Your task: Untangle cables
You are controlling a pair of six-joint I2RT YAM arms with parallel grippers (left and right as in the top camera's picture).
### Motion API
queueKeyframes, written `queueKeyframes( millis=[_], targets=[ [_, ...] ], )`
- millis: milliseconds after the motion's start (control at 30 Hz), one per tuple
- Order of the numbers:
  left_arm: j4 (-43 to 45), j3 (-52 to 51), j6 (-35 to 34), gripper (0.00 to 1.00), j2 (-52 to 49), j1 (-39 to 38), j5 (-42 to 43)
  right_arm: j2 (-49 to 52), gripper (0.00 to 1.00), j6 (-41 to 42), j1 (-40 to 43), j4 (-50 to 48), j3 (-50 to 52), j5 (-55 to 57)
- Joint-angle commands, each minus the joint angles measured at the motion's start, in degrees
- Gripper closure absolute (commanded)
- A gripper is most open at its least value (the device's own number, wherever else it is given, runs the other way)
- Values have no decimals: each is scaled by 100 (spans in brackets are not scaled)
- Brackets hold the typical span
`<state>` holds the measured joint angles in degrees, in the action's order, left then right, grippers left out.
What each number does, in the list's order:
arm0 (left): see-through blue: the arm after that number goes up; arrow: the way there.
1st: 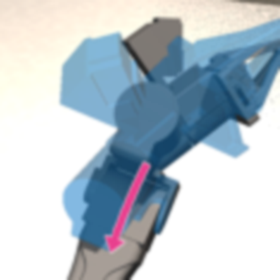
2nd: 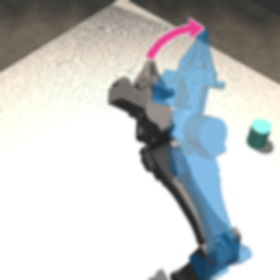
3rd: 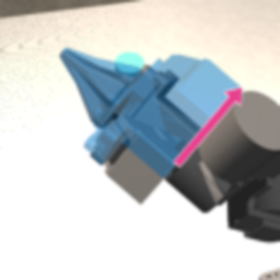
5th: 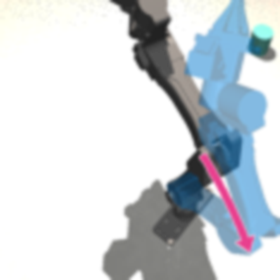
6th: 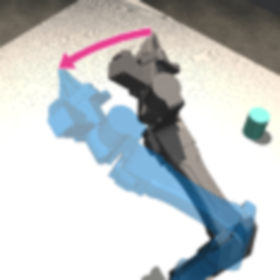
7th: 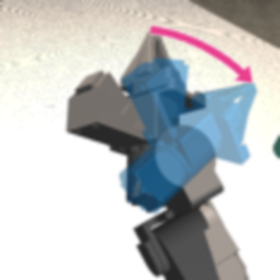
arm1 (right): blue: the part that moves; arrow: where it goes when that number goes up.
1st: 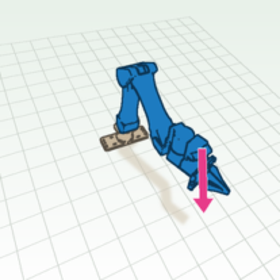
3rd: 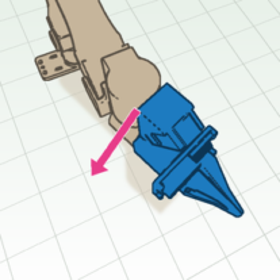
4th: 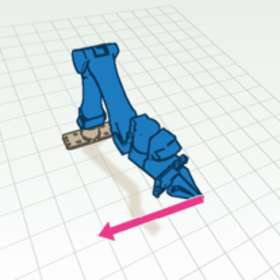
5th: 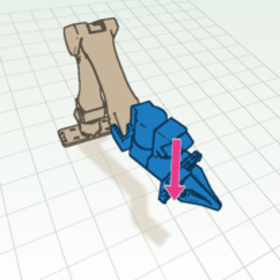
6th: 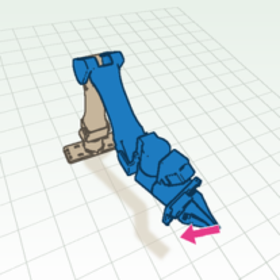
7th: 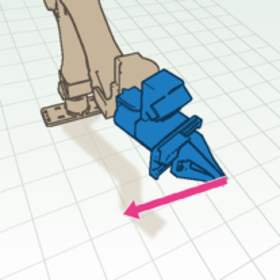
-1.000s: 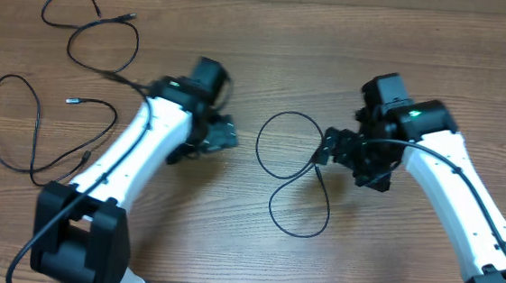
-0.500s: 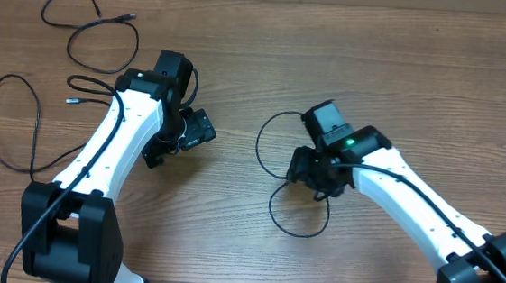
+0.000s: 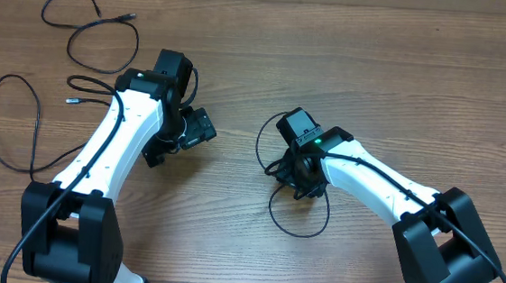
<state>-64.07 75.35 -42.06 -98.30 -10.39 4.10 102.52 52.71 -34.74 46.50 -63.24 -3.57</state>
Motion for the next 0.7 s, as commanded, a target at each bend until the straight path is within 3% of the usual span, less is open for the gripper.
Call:
queueKeyframes(
  millis=[0,667],
  targets=[
    [4,-35,-81,0,-37,-13,39,4,60,267,-9,-50,4,96],
    [4,-35,-81,1,-37,-13,39,28,68,1014,-260,-105,28,546]
  ],
)
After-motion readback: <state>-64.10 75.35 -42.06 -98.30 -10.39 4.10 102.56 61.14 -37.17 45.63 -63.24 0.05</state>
